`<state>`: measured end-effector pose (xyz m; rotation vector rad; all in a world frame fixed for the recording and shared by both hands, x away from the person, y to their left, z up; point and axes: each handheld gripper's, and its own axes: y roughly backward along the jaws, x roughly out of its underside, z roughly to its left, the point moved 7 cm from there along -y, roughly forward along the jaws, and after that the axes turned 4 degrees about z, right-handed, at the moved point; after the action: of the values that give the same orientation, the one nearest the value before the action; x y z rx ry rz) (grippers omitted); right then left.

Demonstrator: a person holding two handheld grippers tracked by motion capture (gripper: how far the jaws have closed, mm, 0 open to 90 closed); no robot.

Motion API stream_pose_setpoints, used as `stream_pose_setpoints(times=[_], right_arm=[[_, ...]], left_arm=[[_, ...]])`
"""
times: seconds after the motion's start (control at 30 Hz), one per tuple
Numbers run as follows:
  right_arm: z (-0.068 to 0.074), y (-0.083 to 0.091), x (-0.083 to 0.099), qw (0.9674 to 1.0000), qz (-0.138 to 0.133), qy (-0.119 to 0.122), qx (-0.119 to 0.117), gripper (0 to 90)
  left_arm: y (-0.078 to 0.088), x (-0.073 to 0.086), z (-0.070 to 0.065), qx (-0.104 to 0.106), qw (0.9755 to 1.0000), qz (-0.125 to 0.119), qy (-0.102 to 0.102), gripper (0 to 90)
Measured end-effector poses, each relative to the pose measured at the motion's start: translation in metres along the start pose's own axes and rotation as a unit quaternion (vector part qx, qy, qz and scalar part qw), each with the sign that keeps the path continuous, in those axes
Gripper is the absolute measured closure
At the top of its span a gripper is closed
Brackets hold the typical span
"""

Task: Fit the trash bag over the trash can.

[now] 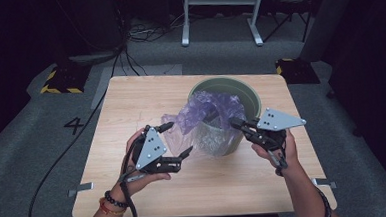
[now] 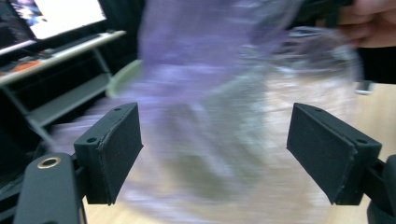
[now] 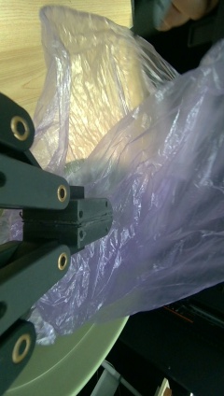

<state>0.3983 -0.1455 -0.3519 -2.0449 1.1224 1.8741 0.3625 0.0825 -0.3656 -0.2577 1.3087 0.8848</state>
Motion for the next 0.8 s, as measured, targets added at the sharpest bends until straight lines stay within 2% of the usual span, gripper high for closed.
stream_pose_setpoints(times=[0.07,0.1,0.17,0.23,0.3,0.4,0.43,0.47,0.5,0.53,0.6,0.63,0.67,0.8], right_arm=[[-0.001,0.002,0.001,1.0000,0.000,-0.001,0.002,90.0],[-0.002,0.007,0.004,1.0000,-0.002,-0.005,0.003,90.0],[-0.003,0.008,0.005,1.0000,-0.003,-0.004,0.004,90.0],[-0.006,0.013,0.009,0.9999,-0.004,-0.008,0.008,90.0],[-0.007,0.016,0.012,0.9999,-0.005,-0.014,0.008,90.0],[-0.009,0.019,0.018,0.9998,-0.004,-0.017,0.010,90.0],[-0.010,0.022,0.021,0.9997,-0.003,-0.019,0.012,90.0],[-0.010,0.022,0.021,0.9997,-0.003,-0.019,0.012,90.0],[-0.011,0.023,0.022,0.9997,-0.002,-0.021,0.012,90.0],[-0.012,0.026,0.025,0.9996,-0.003,-0.022,0.015,90.0],[-0.014,0.028,0.028,0.9996,-0.005,-0.023,0.016,89.9],[-0.014,0.028,0.028,0.9996,-0.005,-0.023,0.016,89.9],[-0.016,0.029,0.032,0.9995,-0.005,-0.025,0.018,89.8],[-0.017,0.030,0.036,0.9994,-0.003,-0.027,0.022,87.7]], left_arm=[[0.000,-0.001,0.002,0.004,1.0000,-0.001,0.005,18.8],[-0.001,-0.003,0.007,0.009,0.9997,-0.010,0.018,19.0],[-0.003,-0.003,0.011,0.009,0.9997,-0.008,0.023,19.0],[-0.009,-0.002,0.017,0.016,0.9995,-0.007,0.026,22.9],[-0.016,0.001,0.020,0.024,0.9992,0.002,0.030,29.1],[-0.026,0.004,0.022,0.029,0.9992,0.014,0.023,43.9],[-0.028,0.005,0.022,0.032,0.9992,0.016,0.019,57.3],[-0.030,0.006,0.023,0.029,0.9993,0.018,0.016,57.3],[-0.032,0.007,0.024,0.033,0.9991,0.018,0.018,61.5],[-0.036,0.009,0.022,0.044,0.9986,0.024,0.017,70.5],[-0.038,0.009,0.021,0.044,0.9986,0.027,0.013,76.7],[-0.040,0.010,0.020,0.045,0.9985,0.030,0.010,76.7],[-0.043,0.011,0.020,0.042,0.9985,0.034,0.004,81.8],[-0.047,0.010,0.019,0.044,0.9985,0.031,0.008,86.8]])
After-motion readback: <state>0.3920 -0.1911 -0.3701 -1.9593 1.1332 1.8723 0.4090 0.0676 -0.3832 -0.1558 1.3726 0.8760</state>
